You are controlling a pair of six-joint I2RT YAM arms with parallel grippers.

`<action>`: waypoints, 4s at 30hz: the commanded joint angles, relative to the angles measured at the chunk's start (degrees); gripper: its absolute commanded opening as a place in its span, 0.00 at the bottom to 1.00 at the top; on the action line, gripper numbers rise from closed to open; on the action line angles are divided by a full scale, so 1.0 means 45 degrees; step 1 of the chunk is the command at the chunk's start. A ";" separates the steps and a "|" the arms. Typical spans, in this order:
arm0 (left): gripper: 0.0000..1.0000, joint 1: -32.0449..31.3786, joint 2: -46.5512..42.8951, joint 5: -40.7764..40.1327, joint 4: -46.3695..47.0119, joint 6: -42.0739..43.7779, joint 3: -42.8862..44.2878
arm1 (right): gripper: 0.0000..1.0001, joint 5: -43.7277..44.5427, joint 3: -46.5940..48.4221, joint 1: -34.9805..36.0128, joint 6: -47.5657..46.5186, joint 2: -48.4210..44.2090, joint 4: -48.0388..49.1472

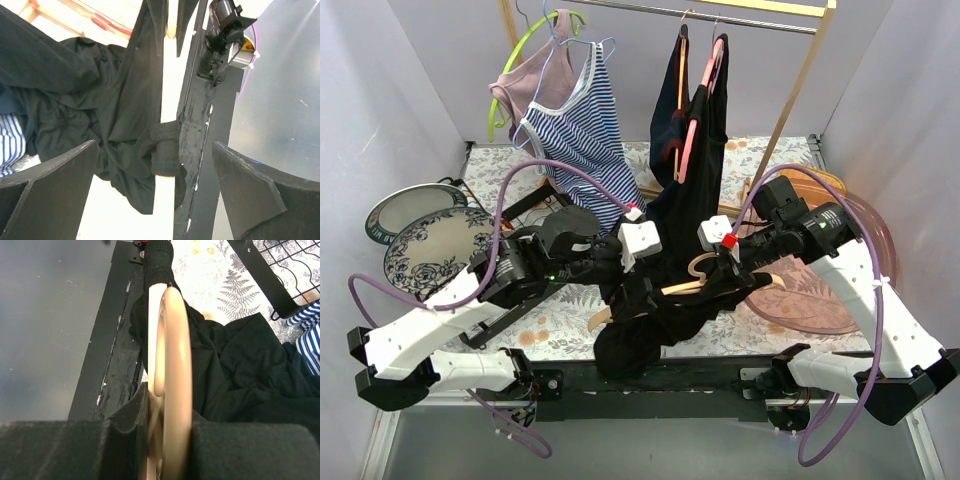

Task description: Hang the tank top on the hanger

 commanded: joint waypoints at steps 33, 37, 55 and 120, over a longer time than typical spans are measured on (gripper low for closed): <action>0.00 0.0341 -0.2655 -0.0733 -0.0793 -0.4321 -0.2838 | 0.96 -0.1029 0.1581 -0.4751 0.3586 -0.0763 0.2562; 0.00 0.0321 -0.3320 -0.2997 -0.2143 -0.5376 -0.1962 | 0.97 -0.0405 0.0821 -0.5983 0.5153 -0.1486 0.4342; 0.00 0.0437 -0.1488 -1.1925 0.0466 -0.3998 0.0717 | 0.96 -0.0616 -0.1367 -0.8816 0.6366 -0.1936 0.5869; 0.00 0.9988 0.7908 0.1665 1.1721 -1.0707 0.5425 | 0.96 -0.1965 -0.4143 -0.9521 0.6152 -0.2698 0.6455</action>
